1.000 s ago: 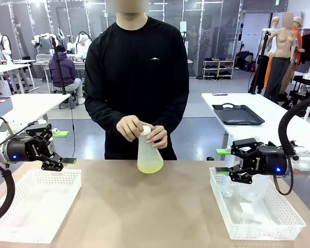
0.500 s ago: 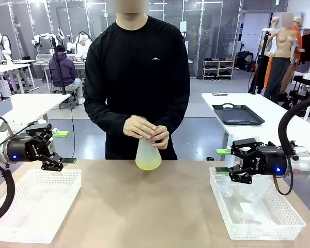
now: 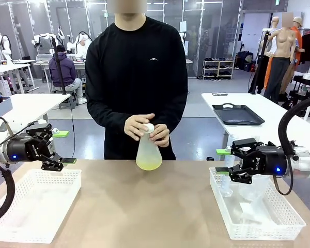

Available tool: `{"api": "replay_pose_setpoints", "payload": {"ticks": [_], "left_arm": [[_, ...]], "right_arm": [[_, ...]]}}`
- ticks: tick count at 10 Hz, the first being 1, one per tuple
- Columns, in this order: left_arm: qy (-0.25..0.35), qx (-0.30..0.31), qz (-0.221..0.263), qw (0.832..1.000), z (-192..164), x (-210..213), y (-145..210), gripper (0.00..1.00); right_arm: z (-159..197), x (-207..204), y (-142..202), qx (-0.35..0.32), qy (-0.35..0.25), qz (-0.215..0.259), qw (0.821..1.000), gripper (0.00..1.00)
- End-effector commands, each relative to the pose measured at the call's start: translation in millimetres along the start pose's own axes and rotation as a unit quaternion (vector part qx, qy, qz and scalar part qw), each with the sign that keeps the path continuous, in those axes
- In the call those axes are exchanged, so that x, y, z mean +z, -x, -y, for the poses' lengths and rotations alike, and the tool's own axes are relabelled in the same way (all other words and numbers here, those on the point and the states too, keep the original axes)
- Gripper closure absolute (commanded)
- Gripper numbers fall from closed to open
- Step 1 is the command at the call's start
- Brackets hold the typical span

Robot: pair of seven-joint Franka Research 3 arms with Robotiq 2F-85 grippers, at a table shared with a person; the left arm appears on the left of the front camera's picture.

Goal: Prepare the solutions needed for the experiment.
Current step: When the human places the Big flask in the center of the table, pick up the Big flask and place it in the left Organizing basket.

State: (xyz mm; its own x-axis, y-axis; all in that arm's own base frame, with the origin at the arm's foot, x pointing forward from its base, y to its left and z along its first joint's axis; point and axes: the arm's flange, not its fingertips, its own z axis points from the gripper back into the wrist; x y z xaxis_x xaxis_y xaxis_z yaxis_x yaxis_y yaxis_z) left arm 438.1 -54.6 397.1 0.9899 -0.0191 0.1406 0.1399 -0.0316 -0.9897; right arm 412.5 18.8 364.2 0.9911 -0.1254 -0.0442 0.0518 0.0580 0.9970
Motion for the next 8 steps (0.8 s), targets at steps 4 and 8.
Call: {"api": "replay_pose_setpoints", "payload": {"ticks": [4, 8], "left_arm": [[0.002, -0.005, -0.001, 1.000, 1.0, -0.3, 0.8, 0.00], [0.002, -0.005, -0.001, 1.000, 1.0, -0.3, 0.8, 0.00]], "right_arm": [[0.1, -0.1, 0.1, 0.001, 0.000, -0.001, 1.000, 0.37], [0.1, -0.1, 0.1, 0.001, 0.000, -0.001, 1.000, 0.37]]}}
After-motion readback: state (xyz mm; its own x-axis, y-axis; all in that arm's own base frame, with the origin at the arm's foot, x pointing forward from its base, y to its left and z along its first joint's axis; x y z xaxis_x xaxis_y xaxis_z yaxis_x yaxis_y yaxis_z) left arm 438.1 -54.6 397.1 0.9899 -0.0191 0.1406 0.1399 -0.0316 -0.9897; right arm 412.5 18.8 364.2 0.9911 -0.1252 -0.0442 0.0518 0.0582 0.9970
